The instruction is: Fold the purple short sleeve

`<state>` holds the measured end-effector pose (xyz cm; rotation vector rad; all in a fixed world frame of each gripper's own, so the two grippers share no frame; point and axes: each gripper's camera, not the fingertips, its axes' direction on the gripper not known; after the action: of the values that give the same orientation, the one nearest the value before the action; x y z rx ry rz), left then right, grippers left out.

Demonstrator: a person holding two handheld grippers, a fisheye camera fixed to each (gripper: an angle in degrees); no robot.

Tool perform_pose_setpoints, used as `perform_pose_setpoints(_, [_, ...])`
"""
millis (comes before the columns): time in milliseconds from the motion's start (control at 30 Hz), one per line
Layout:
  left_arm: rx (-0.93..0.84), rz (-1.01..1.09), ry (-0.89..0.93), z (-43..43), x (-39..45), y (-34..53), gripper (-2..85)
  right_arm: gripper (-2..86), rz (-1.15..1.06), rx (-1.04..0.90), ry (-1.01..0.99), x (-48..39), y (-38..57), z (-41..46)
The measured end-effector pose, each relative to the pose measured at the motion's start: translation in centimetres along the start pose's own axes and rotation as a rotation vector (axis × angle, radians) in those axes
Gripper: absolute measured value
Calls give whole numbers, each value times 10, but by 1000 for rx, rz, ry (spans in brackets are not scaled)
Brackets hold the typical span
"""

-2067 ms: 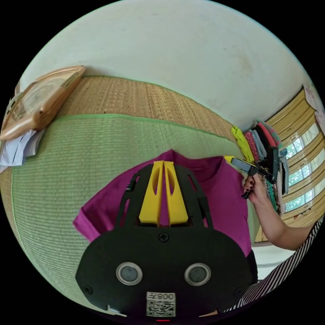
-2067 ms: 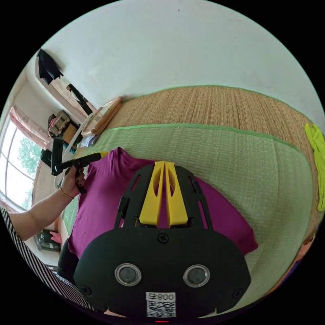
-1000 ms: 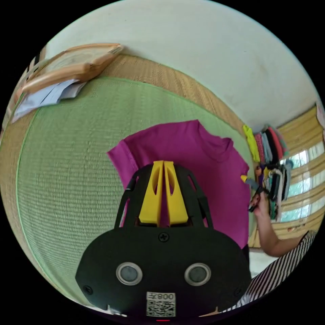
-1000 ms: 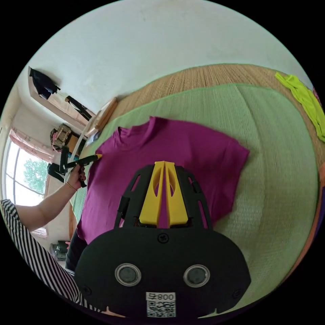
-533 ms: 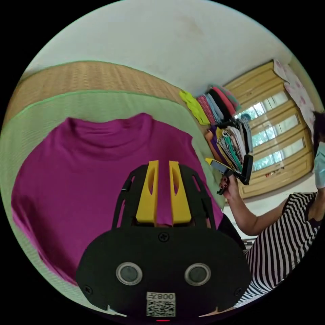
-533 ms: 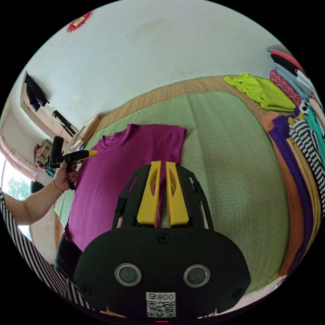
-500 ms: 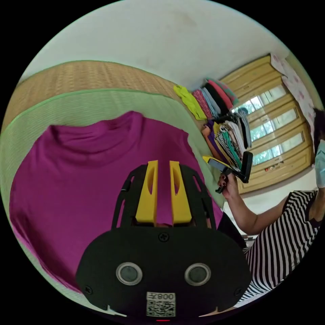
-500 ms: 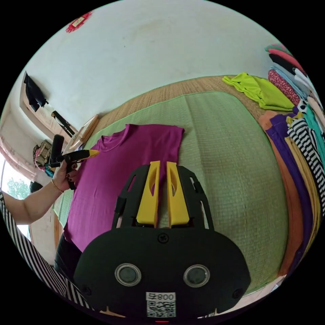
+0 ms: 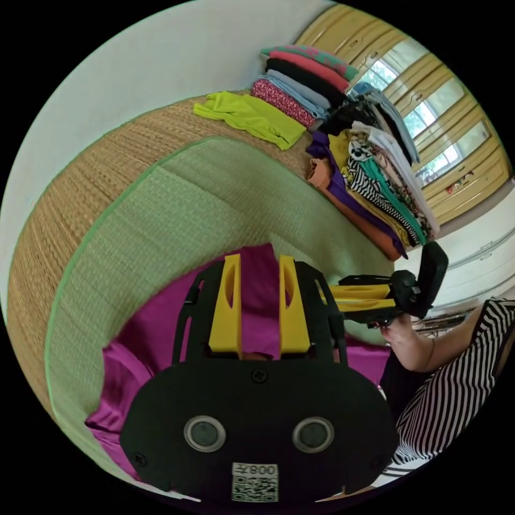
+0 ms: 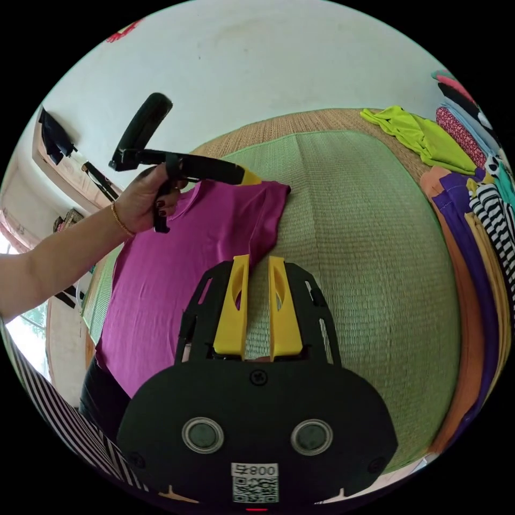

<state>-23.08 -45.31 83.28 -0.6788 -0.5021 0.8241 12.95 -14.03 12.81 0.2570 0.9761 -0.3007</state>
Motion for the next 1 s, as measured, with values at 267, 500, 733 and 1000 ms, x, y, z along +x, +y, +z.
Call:
perform_pose_setpoints(267, [-149,87,-124,90,11,-43,80,43,21,-12,-23,15,-3,-1])
perform_pose_setpoints(500, [-131,73,-107,119,4,-47,40,10,-3,-40,-43,18,-3,2])
perform_pose_setpoints(733, [56,26,-18,104,-13,-20,33,3,-115,89,-82,5,4,-23])
perform_pose_setpoints(1000, [136,-176,101,116,-68,46,34,3,-265,20,-178,-14,7,-10])
